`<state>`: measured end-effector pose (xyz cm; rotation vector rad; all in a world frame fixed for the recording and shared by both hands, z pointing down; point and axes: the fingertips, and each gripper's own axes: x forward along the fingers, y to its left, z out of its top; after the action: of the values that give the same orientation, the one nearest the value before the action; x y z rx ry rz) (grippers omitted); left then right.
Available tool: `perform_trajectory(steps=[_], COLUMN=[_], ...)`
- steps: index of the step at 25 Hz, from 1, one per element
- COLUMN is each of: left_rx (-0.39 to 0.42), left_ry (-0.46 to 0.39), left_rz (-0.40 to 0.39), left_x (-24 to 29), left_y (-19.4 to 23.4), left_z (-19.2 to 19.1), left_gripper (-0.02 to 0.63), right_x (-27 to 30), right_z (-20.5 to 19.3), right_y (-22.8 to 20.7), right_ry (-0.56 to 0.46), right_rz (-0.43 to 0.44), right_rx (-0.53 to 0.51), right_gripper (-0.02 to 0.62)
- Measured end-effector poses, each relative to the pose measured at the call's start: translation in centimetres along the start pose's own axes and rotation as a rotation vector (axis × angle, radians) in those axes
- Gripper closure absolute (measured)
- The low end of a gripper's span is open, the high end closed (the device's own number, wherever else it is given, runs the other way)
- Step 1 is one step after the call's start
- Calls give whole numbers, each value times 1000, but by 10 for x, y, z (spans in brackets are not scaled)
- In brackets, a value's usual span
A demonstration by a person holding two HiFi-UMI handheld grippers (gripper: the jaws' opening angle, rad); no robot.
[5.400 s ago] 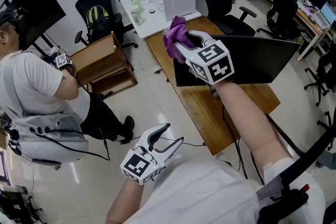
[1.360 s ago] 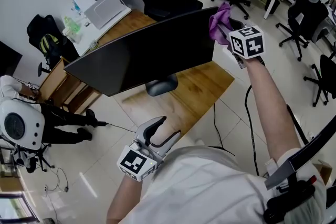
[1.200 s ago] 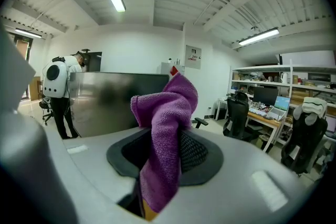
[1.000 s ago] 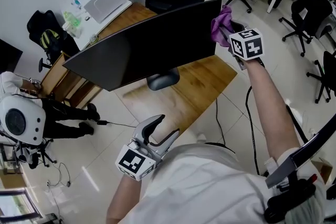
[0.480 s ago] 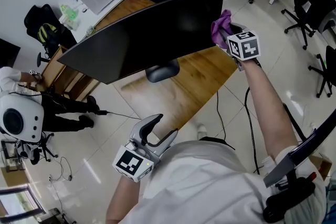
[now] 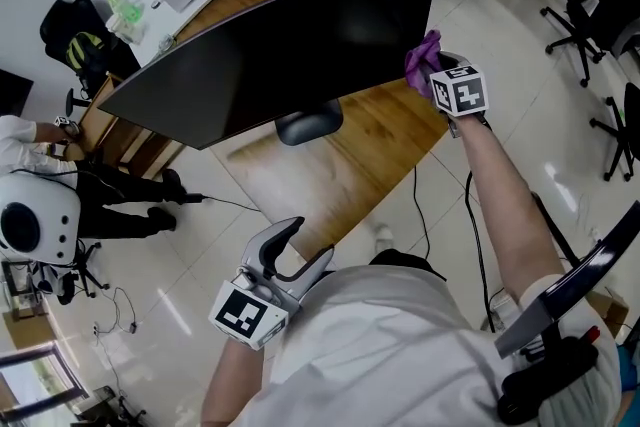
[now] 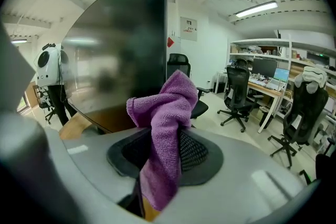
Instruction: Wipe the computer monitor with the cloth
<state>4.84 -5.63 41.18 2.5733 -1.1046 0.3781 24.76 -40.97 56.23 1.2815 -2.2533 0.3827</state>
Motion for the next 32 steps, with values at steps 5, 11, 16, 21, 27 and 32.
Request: perform_trajectory(steps=[5, 11, 16, 21, 27, 32], left_rx=[-13, -19, -33, -37, -38, -43], left_ry=[13, 30, 28, 21, 30, 31], left_rz=[16, 24, 37, 43, 44, 45], left_x=[-3, -7, -10, -14, -23, -29], left_y=[3, 2, 4, 7, 13, 17], left_z=[-5, -12, -12, -12, -20, -21], left_gripper=[345, 345, 345, 345, 345, 345], right_x=[12, 28, 38, 45, 49, 55], right_z=[-22, -54, -78, -87, -88, -90], right_y=[1, 1, 4, 10, 19, 34], right_ry=[37, 102, 156, 184, 195, 207], right_rz=[-1, -4, -9, -8, -20, -7], right_rx=[14, 30, 60, 59, 68, 69], right_gripper=[465, 465, 465, 465, 465, 465])
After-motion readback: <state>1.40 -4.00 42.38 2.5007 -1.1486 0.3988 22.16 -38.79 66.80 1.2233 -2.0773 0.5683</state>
